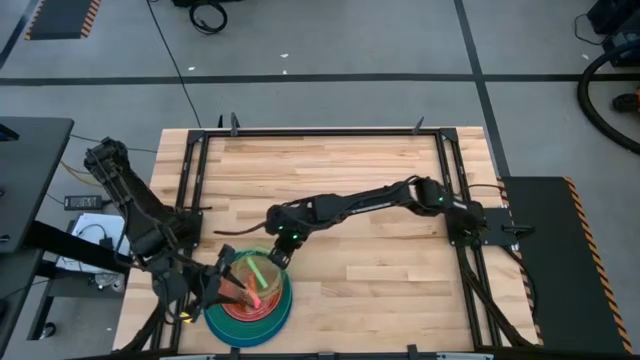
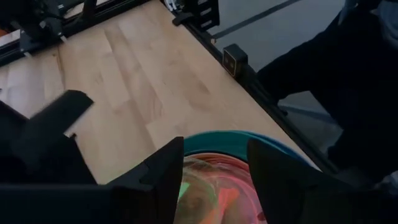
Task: Stack plastic plates
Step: Stack the light green plate on top of the light pink plate
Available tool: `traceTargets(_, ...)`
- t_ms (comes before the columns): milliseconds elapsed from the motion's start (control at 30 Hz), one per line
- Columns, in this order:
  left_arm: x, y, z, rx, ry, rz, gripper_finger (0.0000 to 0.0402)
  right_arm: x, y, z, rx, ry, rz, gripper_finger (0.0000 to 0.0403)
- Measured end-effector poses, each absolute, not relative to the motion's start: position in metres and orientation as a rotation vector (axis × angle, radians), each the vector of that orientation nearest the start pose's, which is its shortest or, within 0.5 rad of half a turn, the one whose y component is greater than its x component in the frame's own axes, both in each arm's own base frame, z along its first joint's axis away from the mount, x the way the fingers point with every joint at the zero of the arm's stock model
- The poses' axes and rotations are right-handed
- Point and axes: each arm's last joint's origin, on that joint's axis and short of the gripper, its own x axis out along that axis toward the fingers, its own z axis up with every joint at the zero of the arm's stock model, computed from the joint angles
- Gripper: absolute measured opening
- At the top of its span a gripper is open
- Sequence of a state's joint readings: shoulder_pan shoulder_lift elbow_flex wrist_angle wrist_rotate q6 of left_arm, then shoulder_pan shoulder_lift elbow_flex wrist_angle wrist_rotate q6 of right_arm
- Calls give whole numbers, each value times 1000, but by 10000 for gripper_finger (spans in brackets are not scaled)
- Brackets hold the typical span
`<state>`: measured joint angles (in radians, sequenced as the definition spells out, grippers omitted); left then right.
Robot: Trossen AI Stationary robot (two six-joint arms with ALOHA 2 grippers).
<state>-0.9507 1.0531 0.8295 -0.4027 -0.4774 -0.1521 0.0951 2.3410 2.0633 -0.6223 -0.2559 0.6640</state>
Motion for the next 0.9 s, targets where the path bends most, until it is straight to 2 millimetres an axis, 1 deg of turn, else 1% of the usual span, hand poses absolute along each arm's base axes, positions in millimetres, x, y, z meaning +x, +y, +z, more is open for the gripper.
traceTargets(167, 136, -170, 282, 246, 516, -418, 183, 531, 63, 196, 669, 954, 50, 9)
traceTargets(300, 135, -169, 281, 234, 537, -407, 183, 539, 70, 191, 650, 924, 79, 9)
traceTargets(367, 135, -168, 280, 225, 547, -401, 183, 541, 72, 189, 649, 918, 91, 9)
traceTargets(533, 135, -168, 280, 210, 553, -395, 183, 542, 72, 189, 640, 912, 111, 11)
traceTargets(633, 135, -168, 280, 198, 554, -392, 183, 543, 74, 190, 639, 901, 146, 23)
traceTargets(733, 135, -168, 280, 191, 555, -391, 183, 543, 78, 191, 653, 913, 197, 45)
traceTargets(900, 135, -168, 280, 171, 558, -384, 183, 542, 80, 191, 615, 908, 201, 81)
